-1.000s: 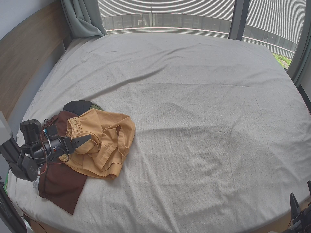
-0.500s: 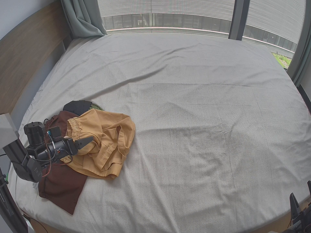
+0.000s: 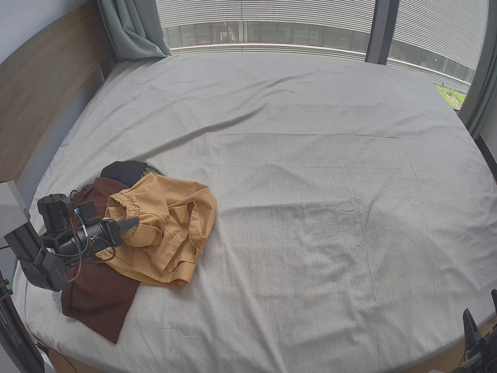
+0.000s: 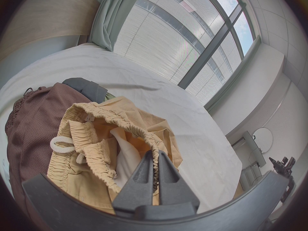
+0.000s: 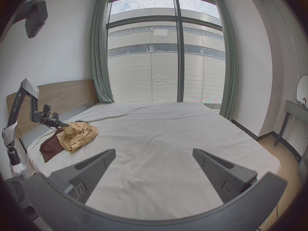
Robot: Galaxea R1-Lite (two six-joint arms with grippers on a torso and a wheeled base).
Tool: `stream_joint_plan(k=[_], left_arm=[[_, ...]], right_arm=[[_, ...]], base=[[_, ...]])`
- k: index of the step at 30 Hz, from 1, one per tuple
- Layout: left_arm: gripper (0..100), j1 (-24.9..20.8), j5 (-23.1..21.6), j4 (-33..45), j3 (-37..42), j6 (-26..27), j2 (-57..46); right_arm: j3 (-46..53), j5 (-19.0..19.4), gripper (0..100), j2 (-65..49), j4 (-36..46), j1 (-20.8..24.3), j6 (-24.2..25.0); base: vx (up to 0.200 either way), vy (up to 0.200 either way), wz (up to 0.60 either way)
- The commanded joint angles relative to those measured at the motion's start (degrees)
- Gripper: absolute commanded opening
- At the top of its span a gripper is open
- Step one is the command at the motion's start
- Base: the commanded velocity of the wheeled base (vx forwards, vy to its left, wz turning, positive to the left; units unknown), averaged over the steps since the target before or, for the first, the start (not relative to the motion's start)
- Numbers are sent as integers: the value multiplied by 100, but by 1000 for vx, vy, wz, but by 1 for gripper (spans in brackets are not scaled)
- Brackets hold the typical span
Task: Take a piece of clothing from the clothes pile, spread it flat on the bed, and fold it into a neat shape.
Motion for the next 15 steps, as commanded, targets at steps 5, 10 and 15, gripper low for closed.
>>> stream_joint_plan(k=[5,10,15], left_arm=[[0,-7,-5,-4,175,-394,-677],[0,-24,-14,5,369,-579,-1081],[0,-86,-67,-4,536,-834,-1354]], right_arm=[[101,2,100,-93,2,-5,-1],[101,2,100,-93,2,-5,-10],[101,11,100,-93,2,-5,-10]], base=[[0,0,0],[0,0,0],[0,0,0]])
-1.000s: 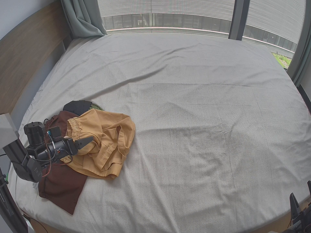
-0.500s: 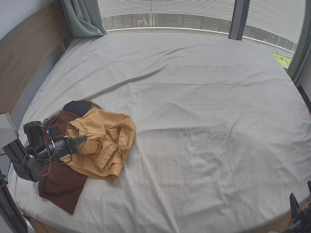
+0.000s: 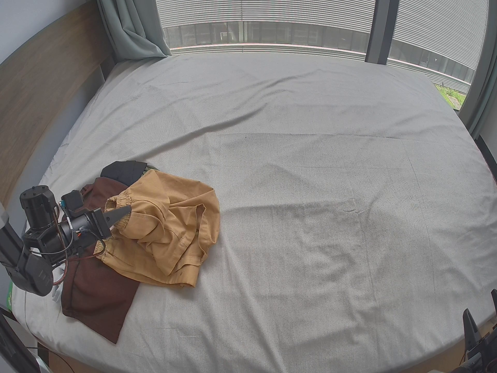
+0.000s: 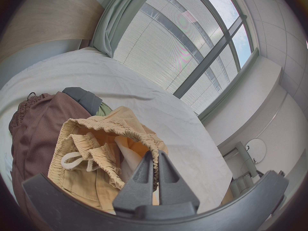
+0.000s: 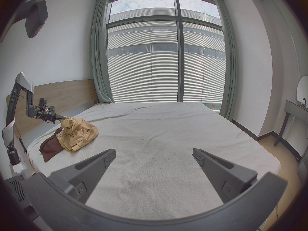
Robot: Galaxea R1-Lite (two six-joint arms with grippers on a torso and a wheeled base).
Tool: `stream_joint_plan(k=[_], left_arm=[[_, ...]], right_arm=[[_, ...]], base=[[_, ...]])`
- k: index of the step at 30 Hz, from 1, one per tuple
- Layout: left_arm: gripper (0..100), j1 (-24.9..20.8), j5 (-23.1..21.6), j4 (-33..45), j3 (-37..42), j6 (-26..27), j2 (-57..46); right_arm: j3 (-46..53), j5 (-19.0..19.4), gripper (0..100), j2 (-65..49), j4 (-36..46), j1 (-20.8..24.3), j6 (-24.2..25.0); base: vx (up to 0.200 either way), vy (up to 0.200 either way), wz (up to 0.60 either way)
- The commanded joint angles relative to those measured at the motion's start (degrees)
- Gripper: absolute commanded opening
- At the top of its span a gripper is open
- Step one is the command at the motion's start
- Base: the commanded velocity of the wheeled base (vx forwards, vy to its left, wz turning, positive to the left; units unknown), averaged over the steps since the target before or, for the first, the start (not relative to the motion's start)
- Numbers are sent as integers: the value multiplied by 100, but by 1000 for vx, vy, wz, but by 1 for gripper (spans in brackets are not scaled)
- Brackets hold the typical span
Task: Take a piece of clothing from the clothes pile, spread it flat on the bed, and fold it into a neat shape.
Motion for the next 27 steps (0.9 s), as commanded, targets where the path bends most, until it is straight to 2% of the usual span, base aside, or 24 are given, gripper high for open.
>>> stream_joint_plan(k=[1,15,24,27], left_arm=[[0,-97,-18,-4,179,-181,-431],[0,-493,8,-277,794,-770,-1143],[0,-730,79,-294,926,-779,-1170],[0,-1046,360,-285,855,-920,-1240]], right_arm=[[101,4,100,-93,2,0,0],[101,4,100,-93,2,-9,9],[101,4,100,-93,2,0,9],[101,4,100,-93,2,-9,9]], base=[[0,0,0],[0,0,0],[0,0,0],[0,0,0]])
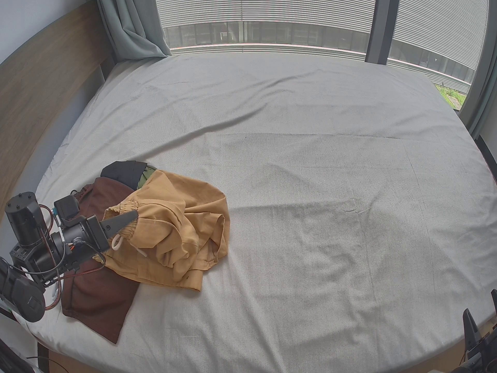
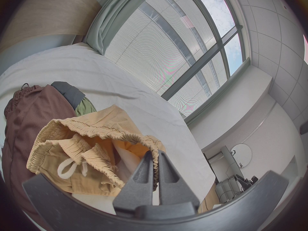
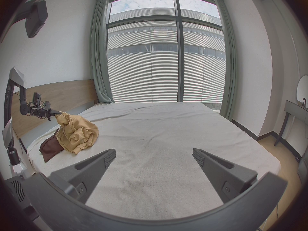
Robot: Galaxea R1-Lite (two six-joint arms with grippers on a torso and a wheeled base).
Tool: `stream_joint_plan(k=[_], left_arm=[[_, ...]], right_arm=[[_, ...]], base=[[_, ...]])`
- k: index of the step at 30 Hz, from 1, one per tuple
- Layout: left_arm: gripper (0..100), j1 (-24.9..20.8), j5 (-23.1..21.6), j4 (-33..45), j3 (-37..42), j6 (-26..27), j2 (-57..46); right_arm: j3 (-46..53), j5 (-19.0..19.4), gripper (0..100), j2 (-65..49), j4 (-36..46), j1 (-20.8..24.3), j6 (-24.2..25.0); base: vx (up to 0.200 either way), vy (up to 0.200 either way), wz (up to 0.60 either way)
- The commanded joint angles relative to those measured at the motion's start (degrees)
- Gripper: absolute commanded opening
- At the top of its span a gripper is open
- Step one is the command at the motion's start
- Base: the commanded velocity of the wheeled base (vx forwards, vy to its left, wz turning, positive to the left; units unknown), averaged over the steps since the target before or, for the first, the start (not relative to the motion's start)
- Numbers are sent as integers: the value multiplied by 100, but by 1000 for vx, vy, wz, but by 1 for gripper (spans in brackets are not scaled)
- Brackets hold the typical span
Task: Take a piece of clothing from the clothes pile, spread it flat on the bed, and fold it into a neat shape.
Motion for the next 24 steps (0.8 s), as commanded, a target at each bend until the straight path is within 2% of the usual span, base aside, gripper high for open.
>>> stream_joint_plan(k=[1,8,15,18,24], left_arm=[[0,-392,329,-4,-72,-216,-108],[0,-831,848,-250,-124,-594,-99],[0,-1095,1217,-303,-186,-630,-99],[0,-1359,1498,-303,-239,-638,-108],[0,-1754,1894,-312,-441,-964,-116]], right_arm=[[101,4,100,-93,-1,5,10],[101,4,100,-93,-1,-4,1],[101,4,100,-93,-1,5,10],[101,4,100,-93,-1,5,1],[101,4,100,-93,-1,5,19]], base=[[0,0,0],[0,0,0],[0,0,0],[0,0,0],[0,0,0]])
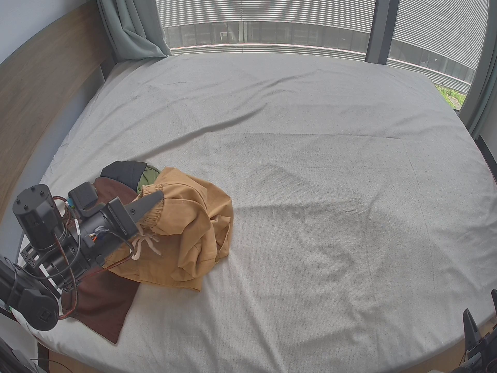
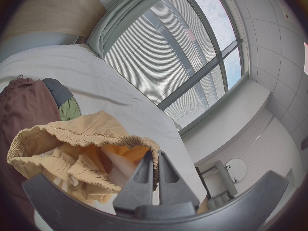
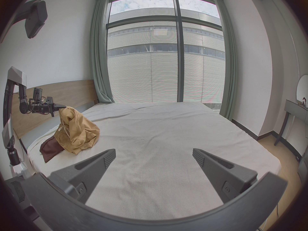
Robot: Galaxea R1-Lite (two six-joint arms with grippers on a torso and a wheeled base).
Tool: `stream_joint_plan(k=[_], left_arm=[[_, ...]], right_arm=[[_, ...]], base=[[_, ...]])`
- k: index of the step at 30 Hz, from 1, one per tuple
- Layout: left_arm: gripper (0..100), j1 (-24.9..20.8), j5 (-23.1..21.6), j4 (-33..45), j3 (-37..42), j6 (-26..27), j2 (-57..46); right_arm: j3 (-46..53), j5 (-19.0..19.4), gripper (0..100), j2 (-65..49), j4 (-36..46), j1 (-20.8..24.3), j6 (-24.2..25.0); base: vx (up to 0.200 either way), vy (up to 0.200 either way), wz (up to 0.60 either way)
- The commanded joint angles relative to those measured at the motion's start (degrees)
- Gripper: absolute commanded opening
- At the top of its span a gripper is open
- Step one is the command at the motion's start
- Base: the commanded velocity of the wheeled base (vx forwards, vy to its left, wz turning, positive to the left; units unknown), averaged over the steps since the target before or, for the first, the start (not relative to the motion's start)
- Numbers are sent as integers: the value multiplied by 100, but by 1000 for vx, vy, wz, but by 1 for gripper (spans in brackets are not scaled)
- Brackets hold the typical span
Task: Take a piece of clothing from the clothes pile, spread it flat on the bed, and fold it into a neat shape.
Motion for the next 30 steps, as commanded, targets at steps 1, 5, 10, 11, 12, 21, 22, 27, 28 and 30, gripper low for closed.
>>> stream_joint_plan(k=[1,5,10,11,12,21,22,27,28,30], left_arm=[[0,-442,366,-15,-249,-318,-14],[0,-847,875,21,-495,-660,-120],[0,-1295,1236,12,-645,-933,-102],[0,-1321,1262,12,-662,-950,-102],[0,-1453,1403,3,-733,-1038,-84],[0,-1910,1956,73,-1216,-1232,30],[0,-1998,2000,65,-1260,-1232,74],[0,-2244,2044,73,-1357,-1495,162],[0,-2297,2044,65,-1365,-1539,188],[0,-2394,2036,38,-1401,-1601,267]], right_arm=[[101,4,100,-93,2,0,4],[101,-5,100,-93,2,0,-4],[101,4,100,-93,2,0,-4],[101,4,100,-93,2,0,-4],[101,4,100,-93,2,0,-4],[101,4,100,-93,2,0,-4],[101,4,100,-93,2,-9,-4],[101,4,100,-93,2,0,-4],[101,4,100,-93,2,0,-4],[101,4,100,-93,2,0,-4]], base=[[0,0,0],[0,0,0],[0,0,0],[0,0,0],[0,0,0],[0,0,0],[0,0,0],[0,0,0],[0,0,0],[0,0,0]])
